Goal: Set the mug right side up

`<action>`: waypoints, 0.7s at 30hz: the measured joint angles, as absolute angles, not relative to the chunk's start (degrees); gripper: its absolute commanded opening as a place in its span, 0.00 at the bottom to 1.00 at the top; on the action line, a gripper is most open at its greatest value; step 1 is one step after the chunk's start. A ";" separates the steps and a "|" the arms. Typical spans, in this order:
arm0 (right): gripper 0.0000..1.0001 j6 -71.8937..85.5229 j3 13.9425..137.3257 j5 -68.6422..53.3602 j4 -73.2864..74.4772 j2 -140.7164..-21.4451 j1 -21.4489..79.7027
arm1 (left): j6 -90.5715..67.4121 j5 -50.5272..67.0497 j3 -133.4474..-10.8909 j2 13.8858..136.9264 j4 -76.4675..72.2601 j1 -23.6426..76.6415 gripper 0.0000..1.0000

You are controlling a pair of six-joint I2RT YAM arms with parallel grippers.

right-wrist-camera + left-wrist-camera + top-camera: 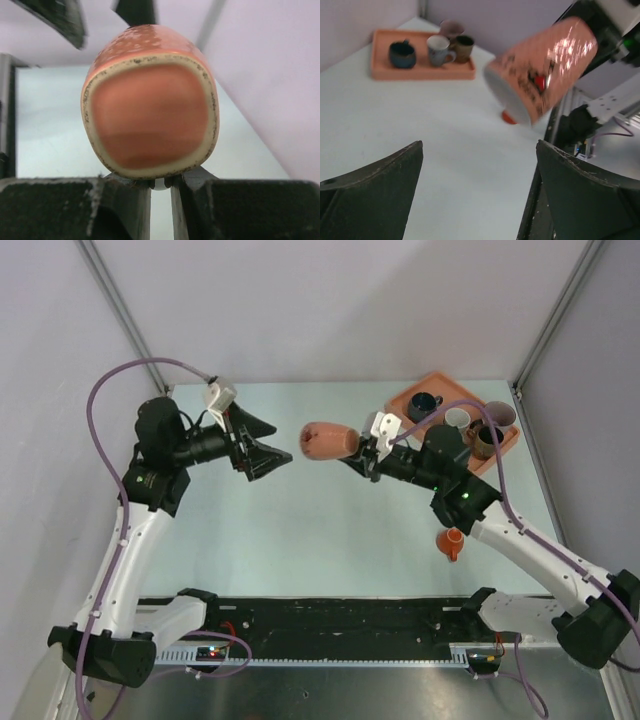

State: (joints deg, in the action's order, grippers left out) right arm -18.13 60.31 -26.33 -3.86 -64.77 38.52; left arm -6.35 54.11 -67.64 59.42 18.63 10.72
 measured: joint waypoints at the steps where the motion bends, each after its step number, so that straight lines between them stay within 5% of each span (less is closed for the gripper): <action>1: 0.00 -17.58 60.42 -27.03 -6.50 -65.19 40.58 | -7.77 55.61 -68.82 59.55 17.50 11.07 0.95; 6: 0.00 -16.40 62.81 -28.23 -13.56 -68.75 46.26 | -20.23 62.06 -70.78 59.61 3.99 11.94 0.74; 15: 0.00 -17.50 66.65 -27.29 -16.25 -71.37 48.90 | -35.97 63.16 -69.08 59.44 -15.20 12.84 0.50; 18: 0.00 -19.64 67.53 -25.39 -16.32 -71.81 49.50 | -38.50 60.71 -69.08 59.37 -17.52 12.60 0.53; 21: 0.00 -21.32 68.73 -23.44 -16.67 -72.51 50.04 | -40.18 58.70 -69.08 59.37 -19.25 12.60 0.69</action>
